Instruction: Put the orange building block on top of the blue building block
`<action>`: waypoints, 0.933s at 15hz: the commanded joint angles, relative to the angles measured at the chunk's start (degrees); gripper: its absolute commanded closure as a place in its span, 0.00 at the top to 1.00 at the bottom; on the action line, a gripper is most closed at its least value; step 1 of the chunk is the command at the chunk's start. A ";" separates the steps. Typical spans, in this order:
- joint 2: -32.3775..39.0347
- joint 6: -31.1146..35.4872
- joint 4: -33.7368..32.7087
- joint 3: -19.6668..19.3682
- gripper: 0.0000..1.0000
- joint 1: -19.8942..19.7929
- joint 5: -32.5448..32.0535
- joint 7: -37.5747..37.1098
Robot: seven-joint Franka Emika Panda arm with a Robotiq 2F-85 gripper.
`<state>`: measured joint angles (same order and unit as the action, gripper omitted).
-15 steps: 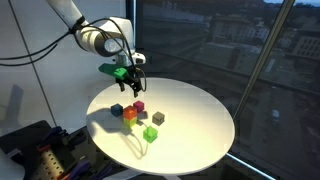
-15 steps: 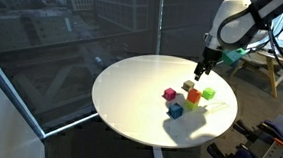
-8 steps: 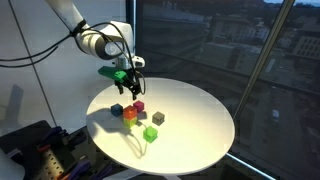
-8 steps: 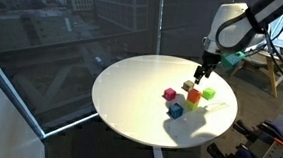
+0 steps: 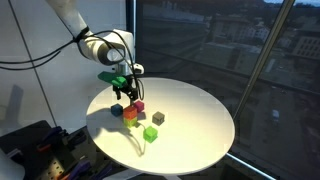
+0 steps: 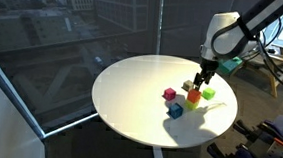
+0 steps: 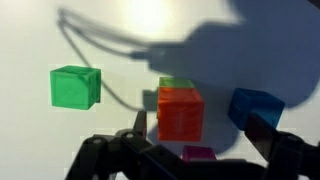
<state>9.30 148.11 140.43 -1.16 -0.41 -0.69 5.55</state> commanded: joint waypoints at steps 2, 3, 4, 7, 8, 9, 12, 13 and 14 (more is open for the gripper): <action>2.81 -1.18 -3.02 -0.14 1.00 -0.09 -1.68 -0.98; 3.37 -0.95 -3.38 -0.23 1.00 -0.03 -1.90 -1.23; 4.03 -0.64 -3.72 -0.28 1.00 0.03 -2.05 -1.35; 5.78 -0.17 -4.80 -0.44 1.00 0.10 -2.80 -1.49; 6.29 0.13 -5.05 -0.47 1.00 0.05 -2.93 -1.37; 6.66 0.37 -5.22 -0.49 1.00 0.01 -2.87 -1.35; 7.63 1.35 -5.53 -0.52 1.00 -0.13 -2.67 -1.03; 7.90 1.70 -5.57 -0.60 1.00 -0.11 -2.73 -1.10; 8.11 1.99 -5.53 -0.55 1.00 -0.21 -2.52 -0.90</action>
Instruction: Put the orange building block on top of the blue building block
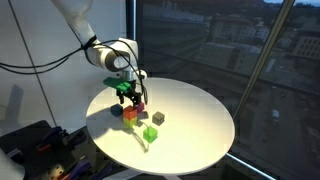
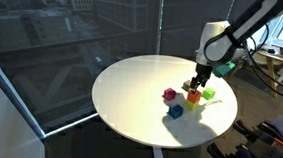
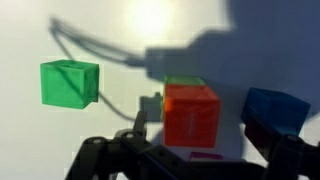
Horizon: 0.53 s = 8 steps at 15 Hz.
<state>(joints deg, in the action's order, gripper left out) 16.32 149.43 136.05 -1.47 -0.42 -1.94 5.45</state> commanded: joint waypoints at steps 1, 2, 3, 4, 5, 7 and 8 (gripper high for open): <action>1.20 1.09 -1.00 -0.28 1.00 -0.23 -1.25 -0.74; 1.29 1.72 -0.81 -0.36 1.00 -0.21 -1.31 -0.84; 1.39 2.26 -0.67 -0.28 1.00 -0.33 -1.09 -0.58; 1.53 2.95 -0.59 -0.36 1.00 -0.32 -1.15 -0.65; 1.76 3.67 -0.55 -0.34 1.00 -0.37 -1.08 -0.55; 2.35 4.55 -0.61 -0.32 1.00 -0.47 -0.92 -0.42; 2.60 4.98 -0.60 -0.31 1.00 -0.50 -0.87 -0.38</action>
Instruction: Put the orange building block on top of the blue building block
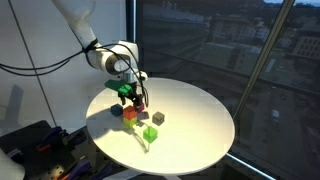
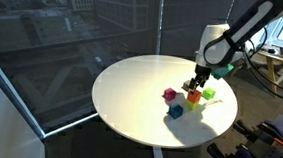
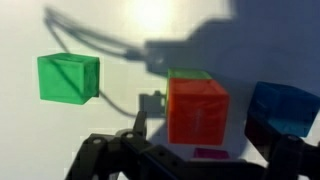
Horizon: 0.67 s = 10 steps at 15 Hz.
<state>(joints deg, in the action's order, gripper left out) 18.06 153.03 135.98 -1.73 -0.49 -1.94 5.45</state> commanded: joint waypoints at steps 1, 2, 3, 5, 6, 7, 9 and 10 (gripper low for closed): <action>1.11 1.73 -0.52 -0.04 1.00 -0.46 -0.84 -0.34; 1.33 1.98 -0.53 -0.06 1.00 -0.46 -0.86 -0.34; 1.52 2.21 -0.52 -0.05 1.00 -0.48 -0.84 -0.32; 1.98 2.53 -0.53 -0.11 1.00 -0.47 -0.90 -0.34; 2.14 2.65 -0.51 -0.11 1.00 -0.49 -0.87 -0.32; 2.30 2.82 -0.50 -0.10 1.00 -0.54 -0.82 -0.25; 2.59 2.98 -0.53 -0.13 1.00 -0.61 -0.79 -0.19; 2.72 3.01 -0.53 -0.14 1.00 -0.64 -0.78 -0.16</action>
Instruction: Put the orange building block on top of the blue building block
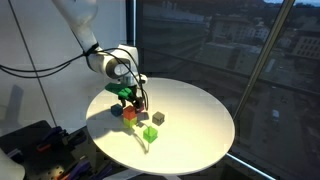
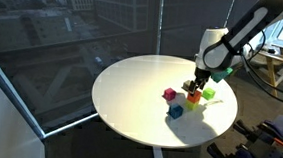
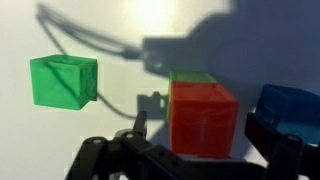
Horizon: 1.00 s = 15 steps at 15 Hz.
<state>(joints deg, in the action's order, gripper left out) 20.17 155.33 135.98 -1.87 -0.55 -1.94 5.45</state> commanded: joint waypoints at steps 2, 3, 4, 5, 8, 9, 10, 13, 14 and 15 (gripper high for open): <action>0.87 0.82 -0.51 -0.03 0.97 -0.59 -0.82 -0.16; 1.00 0.88 -0.50 -0.02 0.75 -0.60 -0.82 -0.15; 1.09 0.91 -0.49 0.00 0.72 -0.63 -0.79 -0.13; 1.16 0.91 -0.51 -0.01 0.68 -0.63 -0.81 -0.13; 1.34 0.70 -0.59 -0.02 0.42 -0.64 -0.84 -0.11; 1.39 0.59 -0.63 0.03 0.35 -0.69 -0.79 -0.01; 1.35 0.51 -0.70 0.01 0.31 -0.67 -0.82 -0.04; 0.92 -0.69 -0.67 -0.23 0.28 -0.39 -1.20 -0.34; 0.60 -1.31 -0.66 -0.31 0.28 -0.31 -1.30 -0.44; 0.18 -2.02 -0.64 -0.79 0.28 0.13 -1.89 -1.15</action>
<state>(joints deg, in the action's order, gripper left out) 21.03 155.51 135.89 -1.93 -0.69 -1.94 5.45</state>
